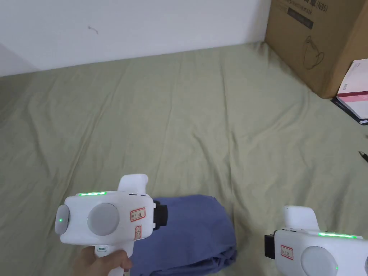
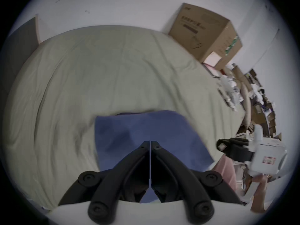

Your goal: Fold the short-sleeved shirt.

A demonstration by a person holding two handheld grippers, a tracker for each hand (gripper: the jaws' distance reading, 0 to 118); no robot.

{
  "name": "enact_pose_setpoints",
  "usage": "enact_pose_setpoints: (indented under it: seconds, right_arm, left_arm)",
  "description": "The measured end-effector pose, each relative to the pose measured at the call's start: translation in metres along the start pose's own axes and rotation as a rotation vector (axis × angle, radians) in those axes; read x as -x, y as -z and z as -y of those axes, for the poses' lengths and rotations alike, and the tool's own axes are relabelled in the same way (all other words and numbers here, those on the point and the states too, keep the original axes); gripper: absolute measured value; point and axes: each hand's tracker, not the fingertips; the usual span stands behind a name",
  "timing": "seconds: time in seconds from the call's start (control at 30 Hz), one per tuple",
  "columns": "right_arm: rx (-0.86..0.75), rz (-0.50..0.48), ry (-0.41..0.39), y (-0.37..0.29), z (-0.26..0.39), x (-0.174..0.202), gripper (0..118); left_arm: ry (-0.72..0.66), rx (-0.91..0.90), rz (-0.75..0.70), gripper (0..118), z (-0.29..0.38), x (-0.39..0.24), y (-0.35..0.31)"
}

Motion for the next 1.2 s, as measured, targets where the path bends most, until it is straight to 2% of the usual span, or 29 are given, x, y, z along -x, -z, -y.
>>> enact_pose_setpoints:
  seconds: [0.2, 0.57, 0.8, 0.9, 1.03, 1.1, 1.2]
  right_arm:
    - [0.019, -0.016, -0.010, 0.004, 0.003, 0.004, 3]
    - [0.016, -0.008, 0.029, 0.004, 0.003, -0.011, 3]
    - [0.029, 0.016, 0.048, 0.003, 0.006, -0.021, 3]
    - [0.024, 0.020, 0.047, -0.003, 0.005, -0.022, 3]
    - [-0.001, 0.018, 0.026, -0.011, -0.003, -0.017, 3]
    - [-0.020, -0.005, 0.020, -0.016, -0.010, -0.008, 3]
    - [-0.069, -0.070, -0.035, -0.022, -0.022, 0.016, 3]
  left_arm:
    - [-0.044, 0.095, 0.120, 0, 0.016, -0.015, 0.040]
    - [0.097, 0.192, 0.159, 0, 0.018, -0.103, 0.089]
    - [0.216, 0.237, 0.210, 0, 0.029, -0.137, 0.105]
    - [0.152, 0.258, 0.253, 0, 0.034, -0.128, 0.103]
    - [0.066, 0.155, 0.306, 0, 0.028, -0.089, 0.058]
    - [0.054, 0.087, 0.255, 0, 0.025, -0.062, 0.027]
    - [-0.028, 0.015, 0.175, 0, 0.028, -0.011, -0.009]
